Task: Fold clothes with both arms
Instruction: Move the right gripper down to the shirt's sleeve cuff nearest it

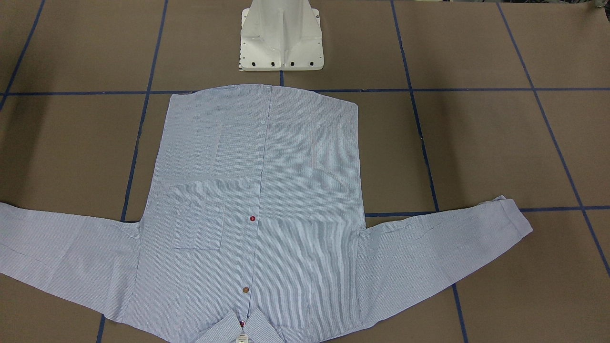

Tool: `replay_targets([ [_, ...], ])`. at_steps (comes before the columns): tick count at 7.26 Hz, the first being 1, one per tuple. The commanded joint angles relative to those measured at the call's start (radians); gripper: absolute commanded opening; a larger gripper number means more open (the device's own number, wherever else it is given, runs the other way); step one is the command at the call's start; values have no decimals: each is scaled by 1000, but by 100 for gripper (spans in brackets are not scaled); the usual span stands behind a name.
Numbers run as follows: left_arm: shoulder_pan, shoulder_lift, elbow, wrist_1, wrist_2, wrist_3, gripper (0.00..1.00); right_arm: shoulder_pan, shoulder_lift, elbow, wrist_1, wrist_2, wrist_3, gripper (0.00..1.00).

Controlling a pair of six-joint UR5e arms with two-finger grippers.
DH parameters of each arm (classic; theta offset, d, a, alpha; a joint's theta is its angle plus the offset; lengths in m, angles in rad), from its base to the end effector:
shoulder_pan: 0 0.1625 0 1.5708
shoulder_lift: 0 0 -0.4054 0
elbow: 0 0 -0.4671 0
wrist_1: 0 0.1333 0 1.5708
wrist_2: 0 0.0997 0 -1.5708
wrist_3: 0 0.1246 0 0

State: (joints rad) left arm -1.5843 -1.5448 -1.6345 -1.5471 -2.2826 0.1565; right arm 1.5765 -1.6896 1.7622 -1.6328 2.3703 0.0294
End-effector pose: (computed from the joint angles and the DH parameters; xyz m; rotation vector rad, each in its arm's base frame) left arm -0.0594 -0.5565 0.6431 0.0739 0.7087 0.1419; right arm 0.0469 -0.5182 0.6170 0.0005 -0.7996 0.0290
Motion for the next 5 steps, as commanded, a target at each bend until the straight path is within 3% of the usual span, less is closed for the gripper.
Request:
replay_targets([
  [1, 0, 0, -8, 5, 0, 0, 99, 2, -10, 5, 1, -2, 0, 100],
  [5, 0, 2, -18, -4, -1, 0, 99, 2, -12, 8, 8, 10, 3, 100],
])
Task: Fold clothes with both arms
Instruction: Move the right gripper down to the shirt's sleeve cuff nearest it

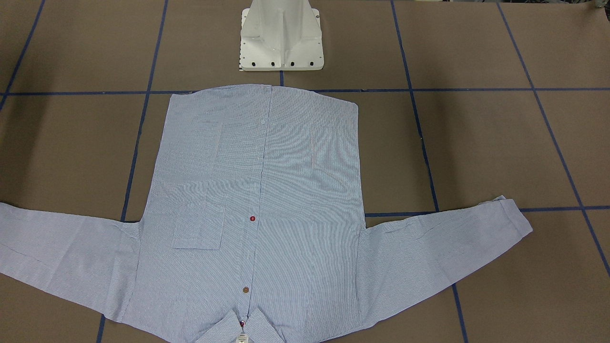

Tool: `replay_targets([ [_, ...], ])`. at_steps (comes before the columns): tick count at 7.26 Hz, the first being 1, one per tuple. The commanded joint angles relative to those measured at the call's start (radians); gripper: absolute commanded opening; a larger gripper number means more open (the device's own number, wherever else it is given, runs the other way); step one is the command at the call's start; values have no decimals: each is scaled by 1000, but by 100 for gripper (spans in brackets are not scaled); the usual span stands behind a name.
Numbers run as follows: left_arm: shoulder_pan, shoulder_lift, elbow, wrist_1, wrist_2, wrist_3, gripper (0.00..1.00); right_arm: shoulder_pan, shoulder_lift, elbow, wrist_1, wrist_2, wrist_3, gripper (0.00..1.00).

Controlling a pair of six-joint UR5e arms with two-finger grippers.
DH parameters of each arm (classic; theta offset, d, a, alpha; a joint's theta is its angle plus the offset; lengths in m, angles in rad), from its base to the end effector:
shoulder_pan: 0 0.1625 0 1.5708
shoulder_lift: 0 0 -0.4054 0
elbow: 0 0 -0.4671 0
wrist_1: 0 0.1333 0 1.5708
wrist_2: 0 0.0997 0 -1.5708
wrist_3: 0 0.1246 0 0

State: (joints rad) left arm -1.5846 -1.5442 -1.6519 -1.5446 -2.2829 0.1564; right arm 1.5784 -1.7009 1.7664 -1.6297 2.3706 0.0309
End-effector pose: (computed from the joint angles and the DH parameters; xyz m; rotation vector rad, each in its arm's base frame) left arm -0.0596 -0.5572 0.6338 0.0876 0.7078 0.1466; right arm 0.0478 -0.5134 0.6201 -0.0031 -0.7999 0.0338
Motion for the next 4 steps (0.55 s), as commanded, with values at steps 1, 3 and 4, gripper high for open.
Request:
replay_targets([
  [1, 0, 0, -9, -11, -1, 0, 99, -1, 6, -8, 8, 0, -2, 100],
  [3, 0, -25, -26, -18, -1, 0, 99, -5, 39, -11, 16, 1, 1, 100],
  [4, 8, -34, -7, -96, -12, -6, 99, -5, 41, -49, 55, 7, 3, 100],
])
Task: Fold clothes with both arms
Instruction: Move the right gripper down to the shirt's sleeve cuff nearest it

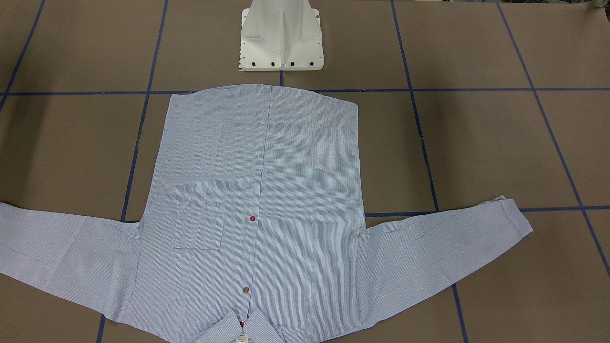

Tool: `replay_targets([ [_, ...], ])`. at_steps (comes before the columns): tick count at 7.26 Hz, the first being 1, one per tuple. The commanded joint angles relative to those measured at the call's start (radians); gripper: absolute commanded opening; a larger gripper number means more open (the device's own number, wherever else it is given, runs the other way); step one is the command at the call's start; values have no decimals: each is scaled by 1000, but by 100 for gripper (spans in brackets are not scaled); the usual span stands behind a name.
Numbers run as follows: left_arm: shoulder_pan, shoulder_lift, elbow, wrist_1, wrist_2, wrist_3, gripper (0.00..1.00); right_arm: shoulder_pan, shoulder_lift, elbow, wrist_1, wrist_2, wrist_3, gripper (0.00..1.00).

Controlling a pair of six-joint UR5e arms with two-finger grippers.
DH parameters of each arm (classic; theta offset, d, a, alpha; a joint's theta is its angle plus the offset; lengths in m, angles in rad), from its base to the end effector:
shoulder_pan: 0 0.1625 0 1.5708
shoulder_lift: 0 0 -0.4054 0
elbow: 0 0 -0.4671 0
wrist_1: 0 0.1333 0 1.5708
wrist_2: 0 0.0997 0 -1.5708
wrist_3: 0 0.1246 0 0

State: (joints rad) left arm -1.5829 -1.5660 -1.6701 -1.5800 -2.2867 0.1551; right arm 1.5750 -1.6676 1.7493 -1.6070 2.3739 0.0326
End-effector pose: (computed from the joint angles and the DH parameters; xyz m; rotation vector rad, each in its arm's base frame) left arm -0.0584 -0.5713 0.6070 0.1588 0.7054 0.1738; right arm 0.0459 -0.5297 0.6098 0.0316 -0.8035 0.0165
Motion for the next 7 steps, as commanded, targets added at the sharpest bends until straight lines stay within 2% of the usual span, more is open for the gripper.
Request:
replay_targets([
  [1, 11, 9, 45, -171, -16, -3, 99, -10, 12, -95, 105, 10, 41, 100],
  [3, 12, 5, 49, -201, -45, -84, 99, -100, 14, -238, 398, 8, 183, 100],
  [4, 14, -11, 47, -202, -63, -230, 99, -159, 20, -275, 508, -1, 342, 100],
  [6, 29, -9, 15, -213, -85, -270, 99, -207, 98, -467, 721, -15, 382, 100],
  [7, 29, -6, 10, -228, -83, -275, 99, -222, 142, -525, 760, -44, 382, 100],
])
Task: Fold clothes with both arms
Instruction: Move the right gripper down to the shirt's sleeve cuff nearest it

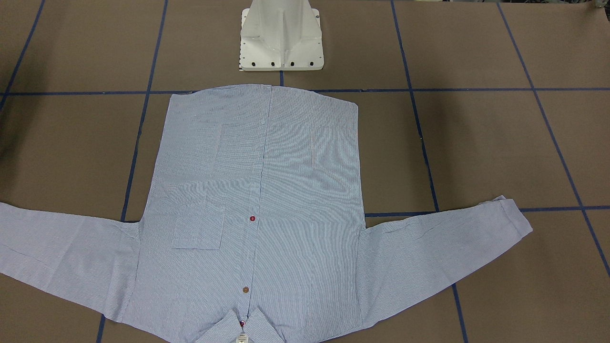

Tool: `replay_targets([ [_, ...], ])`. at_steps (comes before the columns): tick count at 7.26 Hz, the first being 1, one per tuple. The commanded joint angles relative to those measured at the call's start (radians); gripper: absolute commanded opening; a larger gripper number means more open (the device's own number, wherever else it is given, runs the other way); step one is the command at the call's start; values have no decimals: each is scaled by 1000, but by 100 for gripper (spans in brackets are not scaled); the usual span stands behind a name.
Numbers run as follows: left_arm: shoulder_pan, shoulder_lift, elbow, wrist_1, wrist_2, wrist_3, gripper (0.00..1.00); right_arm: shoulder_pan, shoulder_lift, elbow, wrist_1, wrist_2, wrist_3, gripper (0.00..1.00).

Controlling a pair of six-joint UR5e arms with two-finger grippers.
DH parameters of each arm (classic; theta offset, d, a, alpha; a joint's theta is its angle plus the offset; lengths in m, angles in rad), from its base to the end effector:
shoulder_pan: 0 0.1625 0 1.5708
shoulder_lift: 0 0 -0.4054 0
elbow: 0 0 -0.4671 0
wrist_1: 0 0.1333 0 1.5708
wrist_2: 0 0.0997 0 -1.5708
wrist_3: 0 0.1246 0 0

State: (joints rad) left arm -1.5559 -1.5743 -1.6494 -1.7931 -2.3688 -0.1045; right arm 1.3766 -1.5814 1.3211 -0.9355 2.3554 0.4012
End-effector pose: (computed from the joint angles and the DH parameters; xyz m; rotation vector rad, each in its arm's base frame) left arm -0.0353 -0.5887 0.5827 0.2401 0.8070 0.0372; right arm -0.0660 -0.5701 0.7336 0.1124 -0.8446 0.0472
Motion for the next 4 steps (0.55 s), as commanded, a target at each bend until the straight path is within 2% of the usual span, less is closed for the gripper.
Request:
replay_targets([
  [1, 2, 11, -33, -19, -1, -14, 99, -52, 72, -111, 87, -69, 16, 100],
  [2, 2, 13, -49, -17, -1, -15, 99, -66, 102, -158, 86, -74, 16, 100],
  [4, 2, 16, -56, -17, -1, -17, 99, -77, 109, -165, 83, -70, 22, 95],
])
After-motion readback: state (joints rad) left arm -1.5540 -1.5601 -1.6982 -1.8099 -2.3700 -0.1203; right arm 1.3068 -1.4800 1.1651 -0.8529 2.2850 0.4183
